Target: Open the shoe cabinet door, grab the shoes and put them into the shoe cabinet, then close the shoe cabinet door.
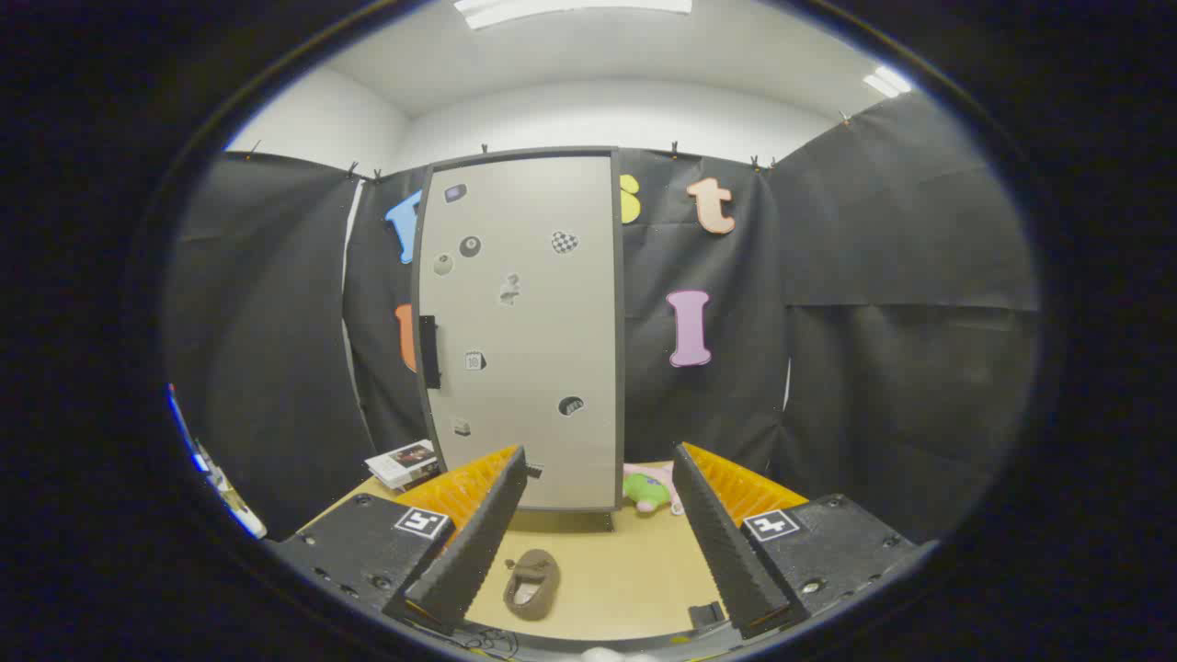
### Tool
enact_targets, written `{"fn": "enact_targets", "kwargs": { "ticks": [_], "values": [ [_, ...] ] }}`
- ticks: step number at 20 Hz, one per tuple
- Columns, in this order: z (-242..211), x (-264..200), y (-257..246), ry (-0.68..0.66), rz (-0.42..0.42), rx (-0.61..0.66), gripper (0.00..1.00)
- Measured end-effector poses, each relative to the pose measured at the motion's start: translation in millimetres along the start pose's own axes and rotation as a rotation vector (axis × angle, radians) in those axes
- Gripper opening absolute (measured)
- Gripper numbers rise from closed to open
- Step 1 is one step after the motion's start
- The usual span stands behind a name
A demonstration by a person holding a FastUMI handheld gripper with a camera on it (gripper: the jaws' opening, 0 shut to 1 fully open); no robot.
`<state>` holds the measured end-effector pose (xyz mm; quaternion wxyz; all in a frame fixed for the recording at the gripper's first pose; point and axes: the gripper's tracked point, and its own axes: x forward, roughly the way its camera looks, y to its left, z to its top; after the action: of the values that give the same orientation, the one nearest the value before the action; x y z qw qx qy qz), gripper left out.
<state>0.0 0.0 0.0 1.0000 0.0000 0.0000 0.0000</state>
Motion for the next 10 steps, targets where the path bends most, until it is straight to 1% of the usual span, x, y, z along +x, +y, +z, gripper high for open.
{"fn": "enact_targets", "kwargs": {
  "ticks": [2,7,10],
  "values": [
    [0.4,-10.9,17.5,0.018,0.018,-0.007,1.0],
    [14.1,-24.7,17.3,-0.012,-0.049,-0.041,1.0],
    [15.1,-33.2,25.5,-0.013,-0.052,-0.049,1.0]
  ]
}}
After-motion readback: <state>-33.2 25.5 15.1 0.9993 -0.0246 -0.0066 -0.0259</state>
